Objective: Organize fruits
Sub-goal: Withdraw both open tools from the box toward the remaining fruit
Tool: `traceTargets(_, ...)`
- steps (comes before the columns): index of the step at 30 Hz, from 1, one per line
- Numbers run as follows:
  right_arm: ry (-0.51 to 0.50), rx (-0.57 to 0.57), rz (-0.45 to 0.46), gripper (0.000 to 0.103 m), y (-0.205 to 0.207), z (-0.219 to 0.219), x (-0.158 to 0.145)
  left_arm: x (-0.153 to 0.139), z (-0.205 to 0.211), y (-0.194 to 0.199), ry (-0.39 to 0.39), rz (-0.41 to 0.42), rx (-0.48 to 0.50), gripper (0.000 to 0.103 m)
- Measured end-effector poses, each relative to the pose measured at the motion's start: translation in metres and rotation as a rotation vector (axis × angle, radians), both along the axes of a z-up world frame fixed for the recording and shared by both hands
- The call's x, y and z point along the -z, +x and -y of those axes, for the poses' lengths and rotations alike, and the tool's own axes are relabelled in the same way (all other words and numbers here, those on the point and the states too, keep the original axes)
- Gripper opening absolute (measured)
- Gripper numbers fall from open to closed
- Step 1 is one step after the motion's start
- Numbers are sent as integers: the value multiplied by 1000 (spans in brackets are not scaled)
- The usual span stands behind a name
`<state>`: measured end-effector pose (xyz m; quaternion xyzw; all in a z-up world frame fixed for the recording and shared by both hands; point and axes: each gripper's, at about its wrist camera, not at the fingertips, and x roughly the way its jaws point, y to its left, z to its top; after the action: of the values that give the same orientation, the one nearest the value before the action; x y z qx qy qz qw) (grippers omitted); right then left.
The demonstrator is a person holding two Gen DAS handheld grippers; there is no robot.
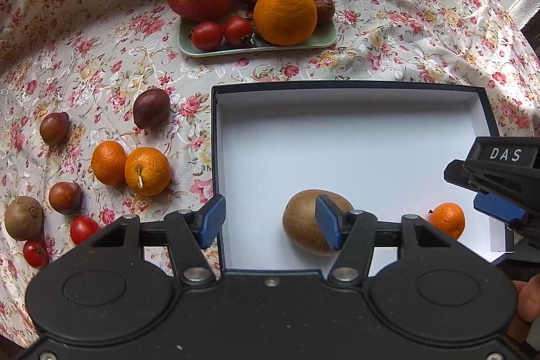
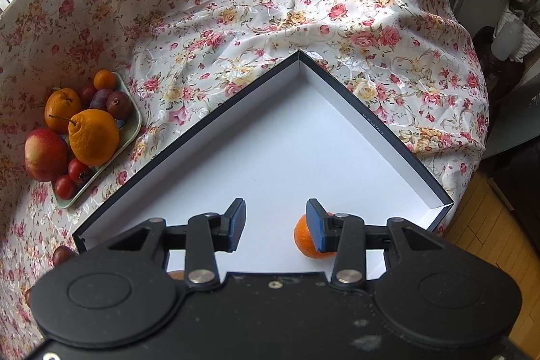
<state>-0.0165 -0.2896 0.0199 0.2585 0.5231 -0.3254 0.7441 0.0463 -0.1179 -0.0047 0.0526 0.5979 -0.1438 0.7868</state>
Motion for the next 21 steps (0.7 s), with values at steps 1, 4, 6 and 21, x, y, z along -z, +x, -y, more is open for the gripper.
traceTargets(1, 0, -3, 1, 43, 1, -2, 0, -1, -3, 1, -1, 0, -5, 63)
traceTargets(4, -1, -22, -1, 43, 6, -13, 0, -3, -12, 5, -3, 1, -21, 63)
traceTargets(6, 4, -32, -2, 43, 9, -19, 0, -3, -18, 7, -3, 0, -33, 63)
traceTargets(21, 32, -114, 2, 43, 34, -70, 0, -5, -71, 18, 10, -4, -112, 63)
